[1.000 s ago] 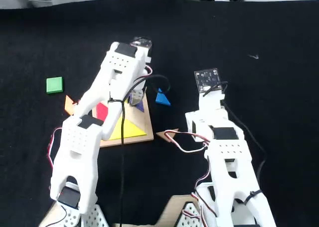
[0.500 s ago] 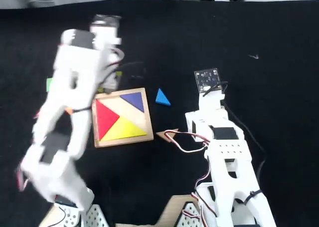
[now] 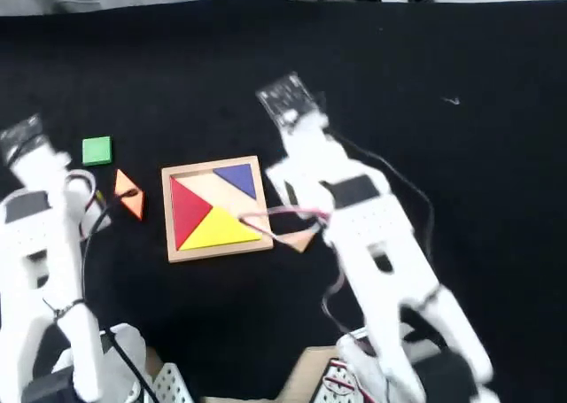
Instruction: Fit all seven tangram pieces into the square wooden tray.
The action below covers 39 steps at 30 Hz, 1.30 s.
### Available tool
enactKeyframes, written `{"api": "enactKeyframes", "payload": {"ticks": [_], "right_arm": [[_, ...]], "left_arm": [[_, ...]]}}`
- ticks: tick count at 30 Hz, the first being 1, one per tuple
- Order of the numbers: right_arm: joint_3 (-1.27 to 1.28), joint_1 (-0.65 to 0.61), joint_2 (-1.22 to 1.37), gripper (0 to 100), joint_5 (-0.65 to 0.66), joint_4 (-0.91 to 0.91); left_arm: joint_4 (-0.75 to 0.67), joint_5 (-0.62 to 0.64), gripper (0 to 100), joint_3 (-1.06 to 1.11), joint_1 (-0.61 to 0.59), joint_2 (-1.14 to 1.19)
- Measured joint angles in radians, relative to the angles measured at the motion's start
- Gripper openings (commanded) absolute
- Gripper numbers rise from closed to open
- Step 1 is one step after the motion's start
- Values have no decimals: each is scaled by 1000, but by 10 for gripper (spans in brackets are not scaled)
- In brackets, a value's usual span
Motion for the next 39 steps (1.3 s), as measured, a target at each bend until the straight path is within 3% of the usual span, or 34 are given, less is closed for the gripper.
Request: {"api": "enactKeyframes", "payload": {"ticks": [6,14,25,39], "right_arm": [[-278,-6,451,11,0,-92],[-609,-26,850,11,0,-97],[-813,-28,1028,11,12,-20],[-864,-29,1031,11,80,296]], "left_arm": [[-201,21,70,130,-75,-23],[-275,80,71,138,-87,89],[-276,87,70,138,-87,104],[-276,87,70,138,-87,117]]}}
